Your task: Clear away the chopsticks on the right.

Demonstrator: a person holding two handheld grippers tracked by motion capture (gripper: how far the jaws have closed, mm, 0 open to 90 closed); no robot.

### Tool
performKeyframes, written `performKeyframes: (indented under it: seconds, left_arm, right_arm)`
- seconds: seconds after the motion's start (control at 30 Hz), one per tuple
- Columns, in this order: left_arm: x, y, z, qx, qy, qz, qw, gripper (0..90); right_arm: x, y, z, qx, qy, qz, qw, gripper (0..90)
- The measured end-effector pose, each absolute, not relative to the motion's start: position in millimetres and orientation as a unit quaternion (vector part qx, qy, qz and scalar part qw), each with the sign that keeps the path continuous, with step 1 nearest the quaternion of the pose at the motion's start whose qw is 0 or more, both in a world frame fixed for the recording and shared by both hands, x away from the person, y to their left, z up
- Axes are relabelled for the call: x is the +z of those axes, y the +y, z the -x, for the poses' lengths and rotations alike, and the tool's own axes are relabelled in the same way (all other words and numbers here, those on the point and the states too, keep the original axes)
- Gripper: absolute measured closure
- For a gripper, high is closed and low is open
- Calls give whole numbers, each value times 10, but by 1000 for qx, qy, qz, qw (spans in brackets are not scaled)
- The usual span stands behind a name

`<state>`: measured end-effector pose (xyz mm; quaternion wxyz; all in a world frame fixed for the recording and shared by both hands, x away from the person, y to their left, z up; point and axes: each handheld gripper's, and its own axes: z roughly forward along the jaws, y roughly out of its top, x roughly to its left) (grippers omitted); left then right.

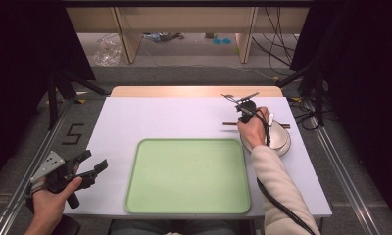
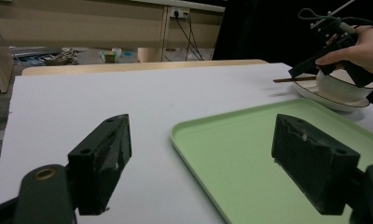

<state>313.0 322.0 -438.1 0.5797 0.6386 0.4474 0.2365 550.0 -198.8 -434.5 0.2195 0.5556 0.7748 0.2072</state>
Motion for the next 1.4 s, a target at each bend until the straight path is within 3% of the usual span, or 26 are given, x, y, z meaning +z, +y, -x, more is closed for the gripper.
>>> performKeyframes:
  seconds: [1.27, 1.4]
  left_arm:
    - [-4380, 3221, -3131, 236, 448, -638, 580, 199]
    - [-4379, 3220, -3129, 236, 447, -639, 579, 199]
  right_arm:
    - [-4281, -1938, -5565, 169, 800, -528, 229, 900]
    - [-4128, -1848, -5620, 140, 876, -381, 260, 729]
